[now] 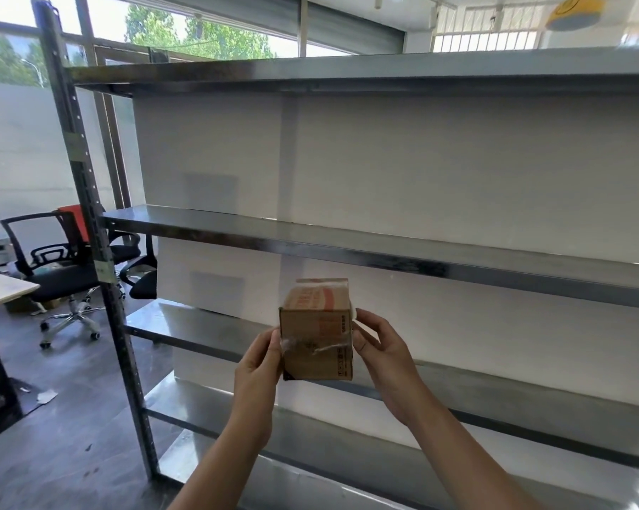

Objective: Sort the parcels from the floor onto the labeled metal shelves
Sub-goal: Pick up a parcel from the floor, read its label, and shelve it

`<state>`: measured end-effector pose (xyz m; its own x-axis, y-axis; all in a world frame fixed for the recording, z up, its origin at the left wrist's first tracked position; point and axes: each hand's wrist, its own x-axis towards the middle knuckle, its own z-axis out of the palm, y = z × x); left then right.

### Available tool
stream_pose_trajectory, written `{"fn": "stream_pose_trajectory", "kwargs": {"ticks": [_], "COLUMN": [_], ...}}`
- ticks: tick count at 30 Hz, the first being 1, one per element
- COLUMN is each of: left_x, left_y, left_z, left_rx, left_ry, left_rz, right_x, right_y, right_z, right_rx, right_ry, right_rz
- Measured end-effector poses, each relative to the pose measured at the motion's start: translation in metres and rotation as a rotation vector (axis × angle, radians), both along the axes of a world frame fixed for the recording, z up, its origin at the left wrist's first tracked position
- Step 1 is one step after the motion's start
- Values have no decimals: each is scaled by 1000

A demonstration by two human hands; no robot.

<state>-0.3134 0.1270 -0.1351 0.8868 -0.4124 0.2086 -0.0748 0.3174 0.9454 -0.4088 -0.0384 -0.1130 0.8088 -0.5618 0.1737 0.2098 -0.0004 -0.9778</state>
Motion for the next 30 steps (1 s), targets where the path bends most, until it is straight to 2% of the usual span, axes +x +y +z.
{"fn": "stream_pose_trajectory", "kwargs": {"ticks": [8,16,21,30], "left_x": [-5,-6,-4,-5], "left_y": [3,4,6,2], "left_z": [3,0,-2,-10], "left_rx": [-55,56,29,61], "left_ry": [-1,-134,-75,30], "left_rz": [-112,-217,-210,-187], "right_x": [-10,-10,-11,-7], "right_y": [-6,-7,-4,-5], "right_z": [-1,0,0,9], "right_rx": [6,-75,-169,-137], "right_ry": [-58,-55,-22,85], "right_rz": [111,74,71,73]}}
